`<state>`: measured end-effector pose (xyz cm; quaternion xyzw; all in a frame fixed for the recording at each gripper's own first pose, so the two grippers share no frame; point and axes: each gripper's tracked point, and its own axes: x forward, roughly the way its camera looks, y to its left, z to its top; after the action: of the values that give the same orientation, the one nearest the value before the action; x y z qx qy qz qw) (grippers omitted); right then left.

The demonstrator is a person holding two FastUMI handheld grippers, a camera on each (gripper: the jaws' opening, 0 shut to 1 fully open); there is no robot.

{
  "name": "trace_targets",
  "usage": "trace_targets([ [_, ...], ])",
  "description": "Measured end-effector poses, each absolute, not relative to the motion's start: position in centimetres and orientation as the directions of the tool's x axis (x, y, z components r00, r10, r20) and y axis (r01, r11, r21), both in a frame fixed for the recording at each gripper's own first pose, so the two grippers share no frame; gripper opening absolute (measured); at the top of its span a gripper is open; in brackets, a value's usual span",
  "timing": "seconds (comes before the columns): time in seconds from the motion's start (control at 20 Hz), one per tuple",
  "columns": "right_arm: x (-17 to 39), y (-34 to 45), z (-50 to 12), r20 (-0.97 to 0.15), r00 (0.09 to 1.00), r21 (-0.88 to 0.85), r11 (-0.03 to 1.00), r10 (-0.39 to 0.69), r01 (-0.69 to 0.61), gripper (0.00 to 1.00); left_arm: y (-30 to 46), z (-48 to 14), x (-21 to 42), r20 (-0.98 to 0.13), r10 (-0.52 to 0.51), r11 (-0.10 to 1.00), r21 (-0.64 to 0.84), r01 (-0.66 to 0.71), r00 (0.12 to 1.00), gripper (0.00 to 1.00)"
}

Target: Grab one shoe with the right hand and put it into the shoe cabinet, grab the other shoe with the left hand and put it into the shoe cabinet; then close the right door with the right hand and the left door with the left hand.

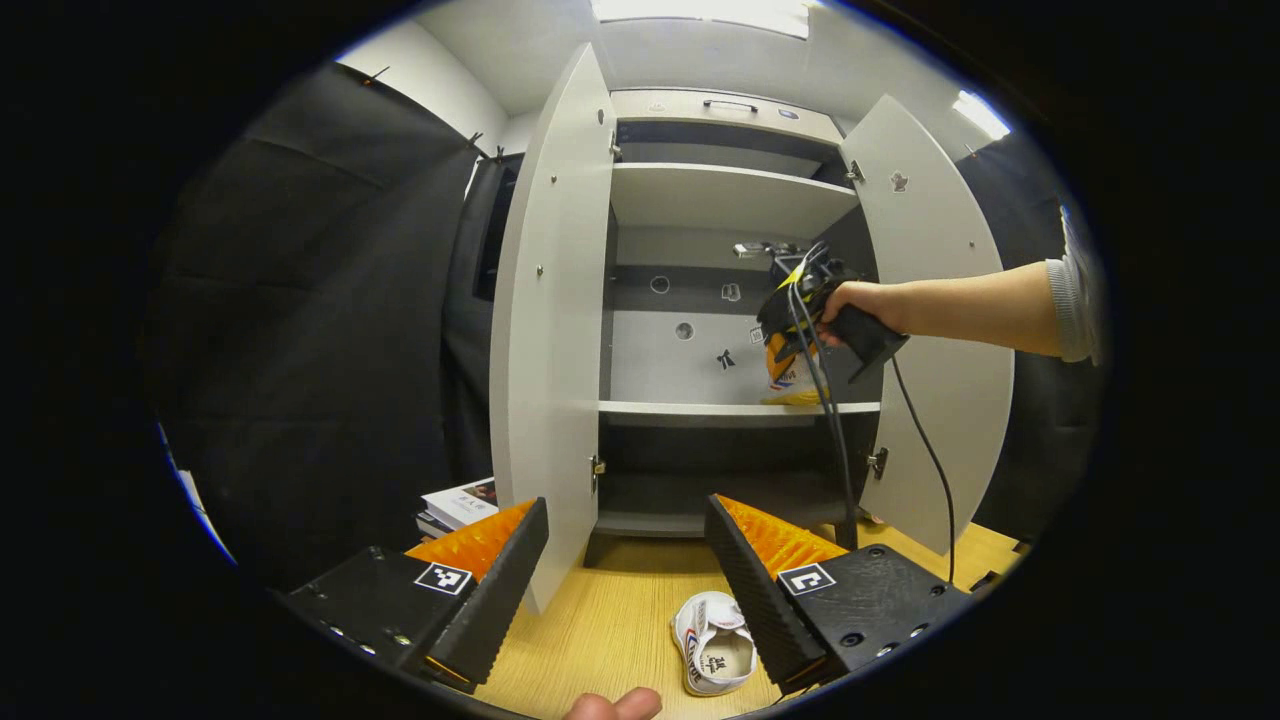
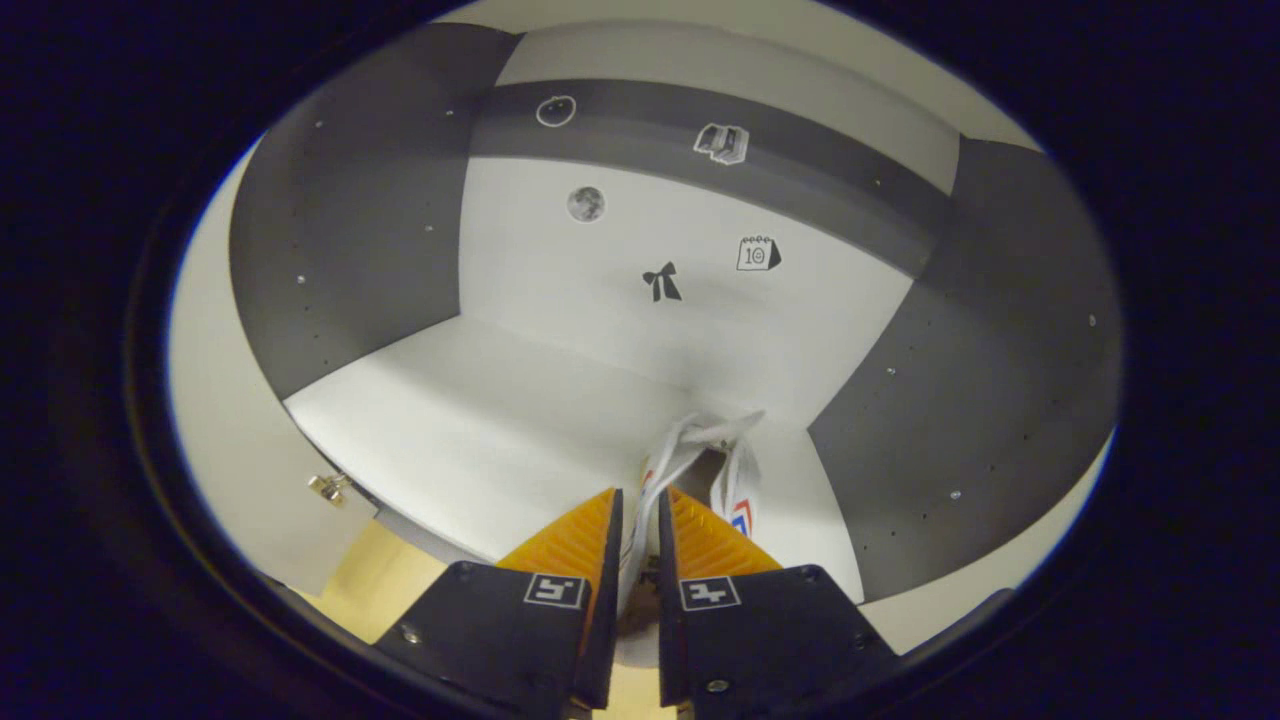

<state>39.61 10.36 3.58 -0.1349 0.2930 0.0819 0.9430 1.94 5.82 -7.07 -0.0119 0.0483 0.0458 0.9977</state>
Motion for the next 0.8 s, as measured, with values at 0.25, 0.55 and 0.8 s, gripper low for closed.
trace_targets([
  [0.25, 31.8, 10.5, 8.8, -0.371, 0.908, -0.125, 0.958, 0.195, -0.257, 0.21, 5.4, -8.0, 2.1, -0.107, 0.086, 0.996, -0.017, -0.089, 0.990, 0.95],
  [0.55, 18.8, 8.3, 7.2, -0.125, 0.966, -0.092, 0.967, 0.225, -0.237, 0.21, 3.3, -10.6, 1.9, -0.166, 0.018, 0.999, -0.044, -0.026, 0.986, 0.95],
  [0.8, 10.2, 4.4, 2.9, -0.014, 0.996, -0.096, 0.991, 0.088, -0.089, 0.27, 2.0, -12.1, 1.3, -0.179, 0.000, 0.999, -0.038, -0.007, 0.984, 0.95],
])
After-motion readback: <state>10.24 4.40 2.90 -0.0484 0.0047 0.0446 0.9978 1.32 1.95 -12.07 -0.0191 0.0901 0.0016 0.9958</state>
